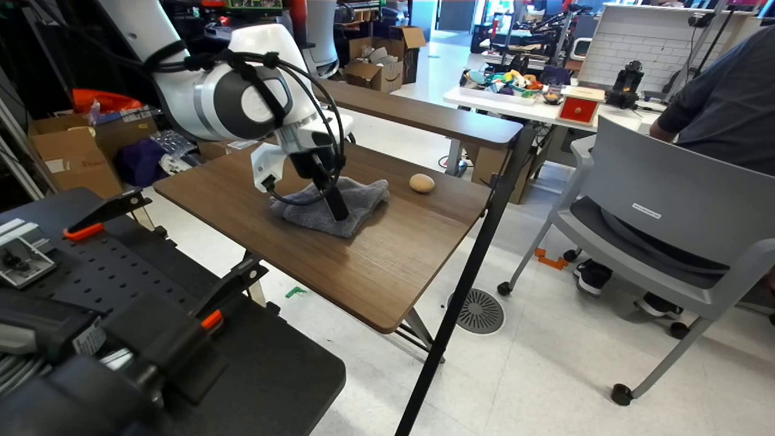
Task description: Move the plush toy and wipe the table with the cloth
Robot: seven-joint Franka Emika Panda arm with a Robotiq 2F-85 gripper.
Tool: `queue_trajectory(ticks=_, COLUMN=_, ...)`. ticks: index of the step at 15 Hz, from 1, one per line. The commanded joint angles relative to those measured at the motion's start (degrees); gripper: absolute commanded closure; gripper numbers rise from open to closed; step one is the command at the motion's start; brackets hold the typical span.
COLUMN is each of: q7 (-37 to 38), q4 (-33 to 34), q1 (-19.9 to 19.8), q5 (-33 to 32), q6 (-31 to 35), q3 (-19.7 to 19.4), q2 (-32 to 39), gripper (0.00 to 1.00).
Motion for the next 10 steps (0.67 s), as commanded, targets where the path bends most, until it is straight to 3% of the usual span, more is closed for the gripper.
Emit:
queue_trajectory(ticks=1, q7=3.65, q4=7.36, q1=1.49, q5=0.18, q6=-4.87, q3=-5.13, q2=9.98, gripper=0.0)
queue_trajectory(ticks=7, q7=9.48, q4=10.49, q1=1.08, q5=-1.66, q6=-7.89, q3=-13.52, q2=17.1, gripper=0.0)
queue_trajectory(ticks=10, q7=11.51, q4=11.65, q1=0.9, q5=-1.74, q6=-9.58, q3=-15.42, q2=19.58, gripper=0.0)
